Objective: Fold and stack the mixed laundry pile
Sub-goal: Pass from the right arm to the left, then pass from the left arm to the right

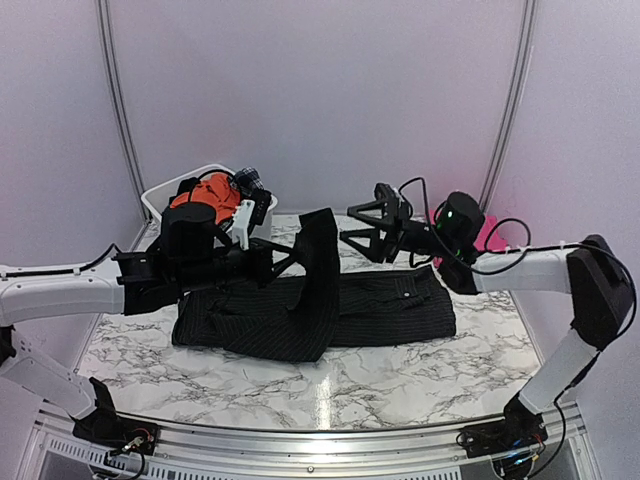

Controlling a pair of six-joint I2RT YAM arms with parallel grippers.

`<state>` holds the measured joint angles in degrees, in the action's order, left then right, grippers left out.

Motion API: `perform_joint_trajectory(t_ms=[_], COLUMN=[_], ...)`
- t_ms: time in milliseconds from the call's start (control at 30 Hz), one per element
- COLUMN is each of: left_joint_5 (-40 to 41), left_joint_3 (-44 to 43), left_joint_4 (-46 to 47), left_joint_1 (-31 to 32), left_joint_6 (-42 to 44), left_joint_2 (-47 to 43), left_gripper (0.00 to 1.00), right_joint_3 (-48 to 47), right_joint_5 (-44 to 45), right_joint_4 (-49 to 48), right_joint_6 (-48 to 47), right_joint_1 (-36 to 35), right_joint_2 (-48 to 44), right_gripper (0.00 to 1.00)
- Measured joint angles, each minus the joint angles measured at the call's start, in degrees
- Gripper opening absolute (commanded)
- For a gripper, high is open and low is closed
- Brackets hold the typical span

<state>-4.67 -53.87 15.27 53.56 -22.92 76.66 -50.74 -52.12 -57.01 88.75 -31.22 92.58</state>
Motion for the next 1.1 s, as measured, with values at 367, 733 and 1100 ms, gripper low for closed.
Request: perform_joint_trajectory(t_ms=[367, 733, 1100], left_joint_5=[-9.33, -19.91, -24.81], left_joint_3=[-19.67, -32.65, -41.38], left_joint_4=[-29.07, -47.3, -53.4], left_joint_1=[-0.02, 0.31, 1.88], left_joint_6=[17.07, 29.77, 31.21], left_joint_2=[2.19, 10.97, 17.27], left_gripper=[0.0, 0.0, 0.0], right_joint_3=[-22.47, -22.64, -26.53], right_joint_5=[16.7, 13.46, 22.08], right_joint_4=[70.84, 86.64, 103.6], right_joint_6=[-68.52, -93.35, -98.01], right_joint_1=[2.43, -2.01, -15.87], right_joint_2=[-16.39, -23.02, -18.14], right_gripper=[0.99, 0.93, 0.81])
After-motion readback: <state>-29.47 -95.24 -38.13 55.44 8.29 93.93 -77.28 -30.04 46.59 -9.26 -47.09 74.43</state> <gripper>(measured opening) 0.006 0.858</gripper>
